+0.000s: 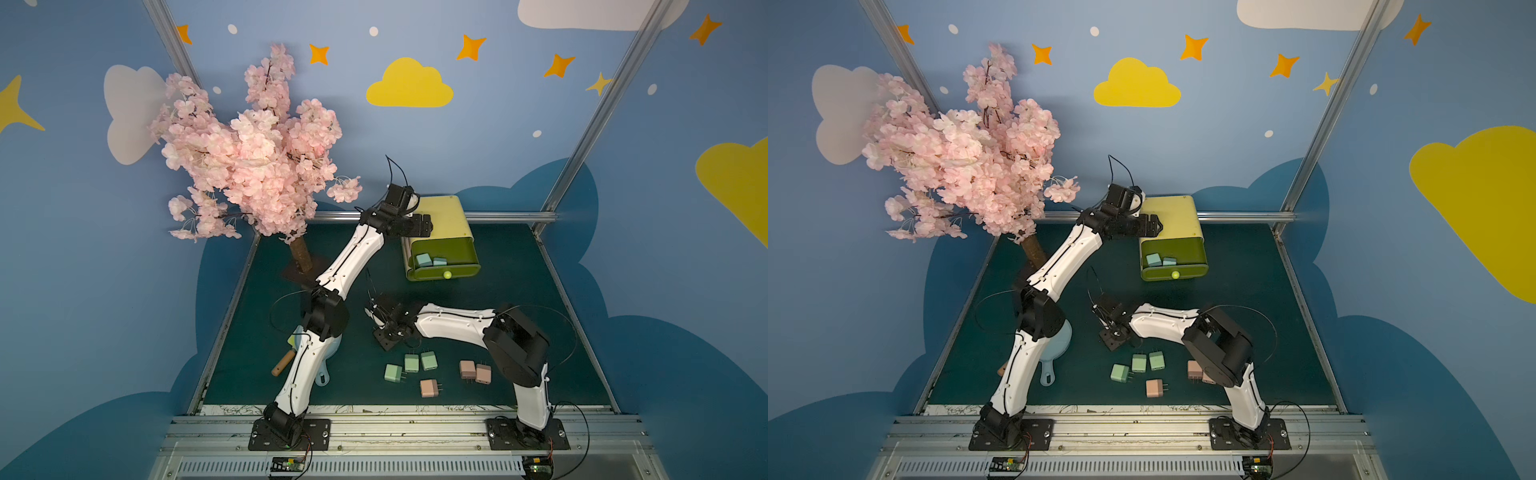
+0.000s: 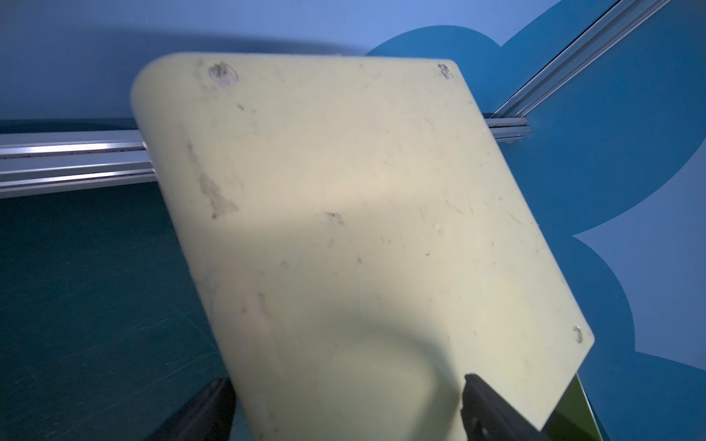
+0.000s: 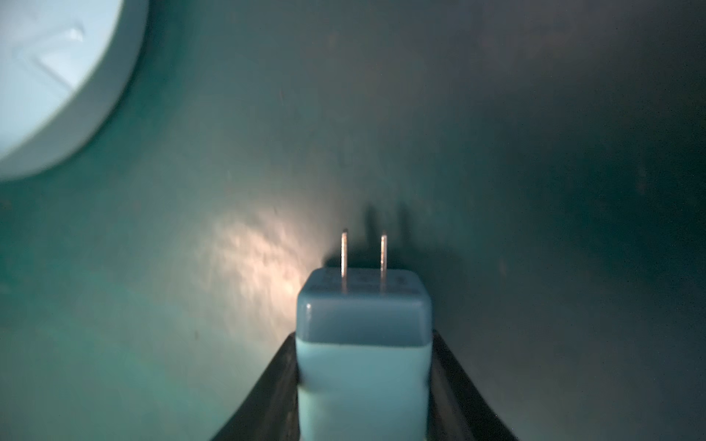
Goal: Place the plugs into the drawer by color
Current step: Pick up the plug from the center of the board, then place the plug in the drawer.
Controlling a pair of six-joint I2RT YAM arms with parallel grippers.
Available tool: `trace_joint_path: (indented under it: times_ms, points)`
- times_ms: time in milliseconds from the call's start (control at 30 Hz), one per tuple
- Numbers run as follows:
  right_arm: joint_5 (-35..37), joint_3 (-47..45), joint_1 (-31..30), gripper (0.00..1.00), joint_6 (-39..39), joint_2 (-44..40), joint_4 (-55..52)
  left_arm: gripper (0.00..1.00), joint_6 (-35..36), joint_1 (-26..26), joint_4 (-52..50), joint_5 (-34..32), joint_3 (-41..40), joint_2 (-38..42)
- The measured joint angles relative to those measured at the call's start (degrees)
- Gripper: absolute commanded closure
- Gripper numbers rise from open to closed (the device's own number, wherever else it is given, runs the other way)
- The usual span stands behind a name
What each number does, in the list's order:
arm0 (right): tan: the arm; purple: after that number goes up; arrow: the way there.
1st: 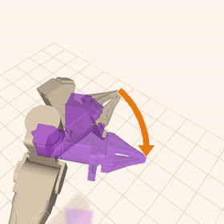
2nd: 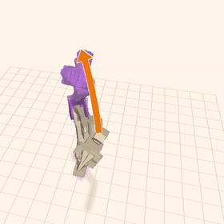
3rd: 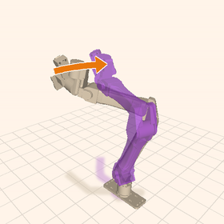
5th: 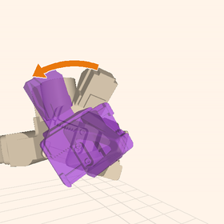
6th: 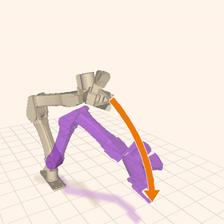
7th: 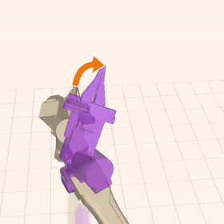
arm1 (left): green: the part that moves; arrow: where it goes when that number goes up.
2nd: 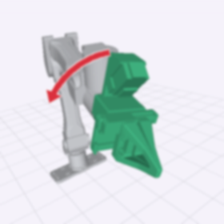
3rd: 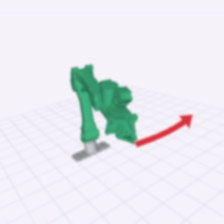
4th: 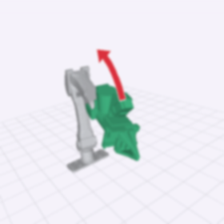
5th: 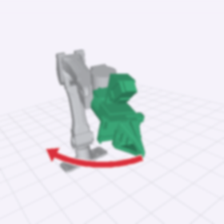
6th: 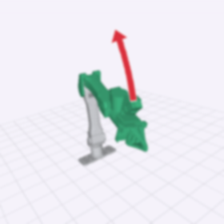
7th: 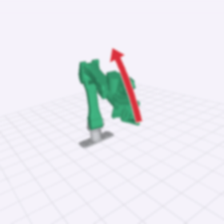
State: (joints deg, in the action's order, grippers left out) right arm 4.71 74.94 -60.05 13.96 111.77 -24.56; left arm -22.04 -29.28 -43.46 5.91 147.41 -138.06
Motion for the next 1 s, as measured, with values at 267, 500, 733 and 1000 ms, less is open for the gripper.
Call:
trace_joint_path:
  times_ms: [267,500,733,1000]
  points:
    - [6.5,-8.1,0.7,0.64,1.8,-30.3,-7.1,0.07,0.0,0.0,0.0,0.1,0.0,0.0]
    - [11.6,-12.2,11.5,0.64,0.4,-52.4,-10.5,0.07,0.0,-0.2,-0.1,0.0,0.0,0.0]
    - [5.8,-2.8,29.4,0.63,-5.4,-46.0,-11.8,0.07,0.0,-0.4,-0.1,-0.5,-0.2,0.1]
    - [-0.1,5.9,37.7,0.63,-8.9,-30.2,-13.3,0.07,0.2,-0.5,-0.1,-0.8,-0.2,0.1]
